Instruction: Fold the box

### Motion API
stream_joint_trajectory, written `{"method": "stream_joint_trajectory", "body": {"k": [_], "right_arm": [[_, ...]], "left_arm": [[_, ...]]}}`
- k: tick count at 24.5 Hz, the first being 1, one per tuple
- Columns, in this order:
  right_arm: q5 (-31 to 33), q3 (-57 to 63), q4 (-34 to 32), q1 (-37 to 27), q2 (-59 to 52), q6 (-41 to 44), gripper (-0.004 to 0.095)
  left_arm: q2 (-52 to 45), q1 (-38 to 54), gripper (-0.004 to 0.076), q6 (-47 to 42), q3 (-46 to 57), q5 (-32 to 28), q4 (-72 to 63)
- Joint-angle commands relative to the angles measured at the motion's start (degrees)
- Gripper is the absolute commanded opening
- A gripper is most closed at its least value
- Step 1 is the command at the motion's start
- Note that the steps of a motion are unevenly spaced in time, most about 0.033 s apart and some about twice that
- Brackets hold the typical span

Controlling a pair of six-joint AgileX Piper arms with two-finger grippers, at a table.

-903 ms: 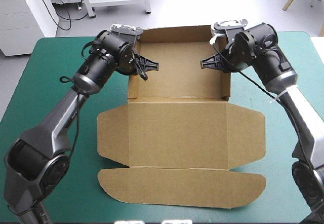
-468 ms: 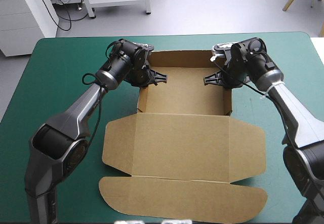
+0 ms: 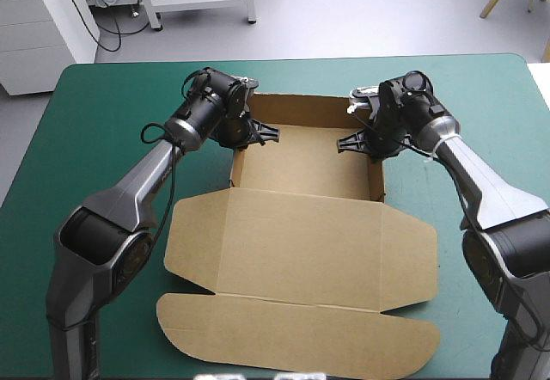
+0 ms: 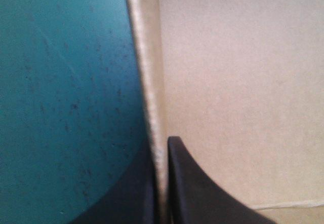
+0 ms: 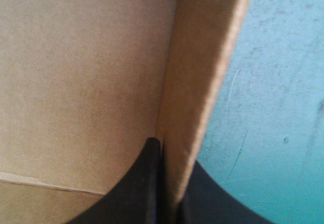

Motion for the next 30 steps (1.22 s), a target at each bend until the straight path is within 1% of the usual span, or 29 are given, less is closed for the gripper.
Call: {"method": "stream_joint_trajectory", "body": {"k": [1,5,11,13,15,17,18,19,20,21,22,23,26,30], "right_arm": [[-1.14,-1.33,1.85,0.41,-2.96,-2.89,-0.0004],[-1.56,-1.33,1.85,0.41,-2.70,-2.89,-0.0004],[-4.78,-1.33,1.85,0.41,-2.70,-2.99,-0.0003],[-5.42,-1.33,1.85,0.41,-2.70,-3.82,0.0010],[-5.67,-1.33,1.85,0.41,-2.70,-4.21,0.0043],[-5.78,-1.33,2.29,0.41,-2.70,-4.21,0.0134],[-5.64,-1.33,2.29,0.41,-2.70,-4.21,0.0289],[-5.17,-1.33,2.29,0.41,-2.70,-4.21,0.0388],[-4.38,-1.33,2.29,0.41,-2.70,-4.21,0.0573],[-4.02,-1.33,1.85,0.41,-2.70,-4.21,0.0715],[-4.02,-1.33,1.85,0.41,-2.70,-3.93,0.0880],[-4.13,-1.33,1.85,0.41,-2.70,-3.65,0.0945],[-5.02,-1.84,1.04,0.41,-2.70,-2.51,0.0941],[-3.56,-5.78,-0.12,0.13,-2.82,-0.95,0.0942]], "left_arm": [[-3.23,-0.52,-0.0010,0.11,-2.22,2.52,-3.01],[-2.60,-0.52,-0.0010,0.11,-2.22,2.52,-3.15],[-1.84,-0.41,-0.0008,0.11,-2.22,2.52,-2.30],[-1.62,-0.40,0.0008,0.01,-2.22,2.52,-2.29],[-1.23,-0.40,0.0053,0.01,-2.22,2.52,-2.89],[-0.82,-0.40,0.0134,0.01,-2.22,2.52,-3.30],[-0.53,-0.40,0.0240,0.01,-2.22,2.52,-3.30],[-0.56,-0.40,0.0288,0.01,-2.22,2.52,-3.03],[-0.48,-0.40,0.0386,0.01,-2.22,2.52,-2.93],[-0.44,-0.40,0.0456,0.01,-2.22,2.52,-2.92],[-0.44,-0.40,0.0523,-0.84,-2.22,2.38,-2.12],[-0.44,-0.40,0.0561,-1.47,-2.22,2.38,-1.56],[-0.55,1.02,0.0566,-1.45,-2.64,2.49,-3.22],[-1.01,3.81,0.0566,-1.45,-6.13,2.49,-8.74]]}}
